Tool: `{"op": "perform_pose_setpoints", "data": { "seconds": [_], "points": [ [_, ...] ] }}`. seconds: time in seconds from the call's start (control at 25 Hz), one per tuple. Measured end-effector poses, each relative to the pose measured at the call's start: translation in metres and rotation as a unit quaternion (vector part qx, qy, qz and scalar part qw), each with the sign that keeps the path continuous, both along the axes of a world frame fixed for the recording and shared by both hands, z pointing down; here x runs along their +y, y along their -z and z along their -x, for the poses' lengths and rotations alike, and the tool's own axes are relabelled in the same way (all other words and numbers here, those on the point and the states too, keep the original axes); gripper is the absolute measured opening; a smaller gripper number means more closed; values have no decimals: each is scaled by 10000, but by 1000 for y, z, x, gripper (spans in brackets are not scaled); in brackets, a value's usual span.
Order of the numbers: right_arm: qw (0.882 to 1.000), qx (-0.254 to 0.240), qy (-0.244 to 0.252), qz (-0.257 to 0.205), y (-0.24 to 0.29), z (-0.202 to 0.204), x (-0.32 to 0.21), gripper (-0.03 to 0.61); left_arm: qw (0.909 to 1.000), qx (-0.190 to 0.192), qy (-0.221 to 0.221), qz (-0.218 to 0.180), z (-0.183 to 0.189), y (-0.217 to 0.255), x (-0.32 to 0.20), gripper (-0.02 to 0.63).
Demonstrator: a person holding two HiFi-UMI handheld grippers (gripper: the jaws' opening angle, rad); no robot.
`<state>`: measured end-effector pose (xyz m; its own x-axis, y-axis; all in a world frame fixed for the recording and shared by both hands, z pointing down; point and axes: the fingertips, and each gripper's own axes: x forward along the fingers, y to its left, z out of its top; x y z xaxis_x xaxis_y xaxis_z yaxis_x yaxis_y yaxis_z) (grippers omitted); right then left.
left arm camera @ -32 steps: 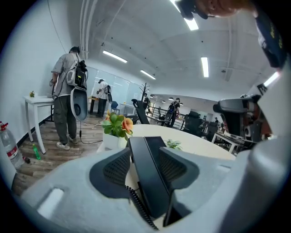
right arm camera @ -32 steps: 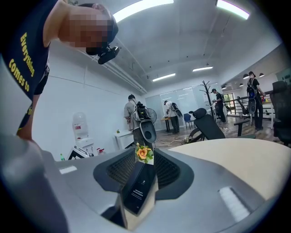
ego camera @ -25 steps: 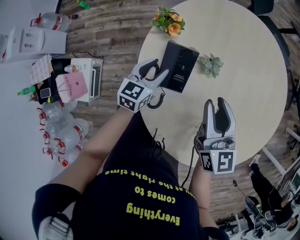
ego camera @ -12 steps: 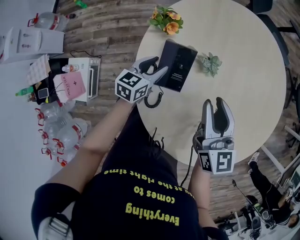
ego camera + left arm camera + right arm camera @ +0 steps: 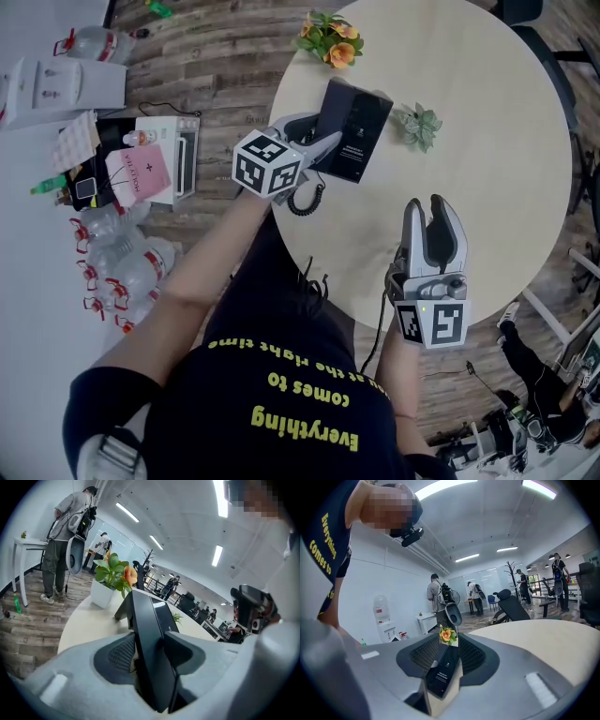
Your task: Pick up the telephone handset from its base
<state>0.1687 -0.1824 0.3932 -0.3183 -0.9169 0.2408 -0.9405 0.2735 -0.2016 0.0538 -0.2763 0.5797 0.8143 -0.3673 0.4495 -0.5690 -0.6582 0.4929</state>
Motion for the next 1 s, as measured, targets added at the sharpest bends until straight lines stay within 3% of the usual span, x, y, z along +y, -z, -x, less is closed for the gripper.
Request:
{"op": "perform_pose_setpoints", "data": {
  "seconds": [0.56,1.0],
  "points": [
    [10000,14,-9,-9,3,3,1,137,9998,-204,-39,79,6,6,2,141],
    [10000,16,-67,-25,5,0,6,137,9992,32,-251,322,11,7,3,121]
  ]
}}
